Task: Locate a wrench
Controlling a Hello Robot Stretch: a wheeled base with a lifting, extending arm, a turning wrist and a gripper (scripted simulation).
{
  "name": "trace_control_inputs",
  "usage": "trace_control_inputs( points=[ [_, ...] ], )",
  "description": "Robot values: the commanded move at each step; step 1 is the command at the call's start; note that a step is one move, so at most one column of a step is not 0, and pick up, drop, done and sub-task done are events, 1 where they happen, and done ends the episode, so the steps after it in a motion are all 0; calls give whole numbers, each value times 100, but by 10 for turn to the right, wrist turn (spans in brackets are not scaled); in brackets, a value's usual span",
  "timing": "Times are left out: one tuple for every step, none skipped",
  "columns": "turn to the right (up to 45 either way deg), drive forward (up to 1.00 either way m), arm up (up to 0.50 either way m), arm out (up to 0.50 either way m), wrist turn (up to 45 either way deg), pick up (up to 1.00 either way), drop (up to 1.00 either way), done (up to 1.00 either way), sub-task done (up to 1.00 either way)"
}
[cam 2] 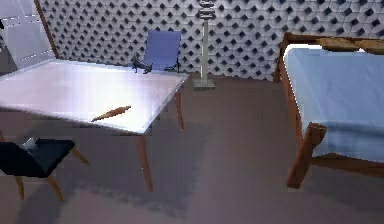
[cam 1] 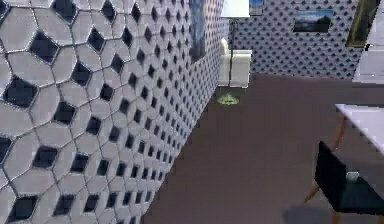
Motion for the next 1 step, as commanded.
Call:
trace_control_inputs(
  points=[
    [180,0,0,0,0,0,0,0,0]
  ],
)
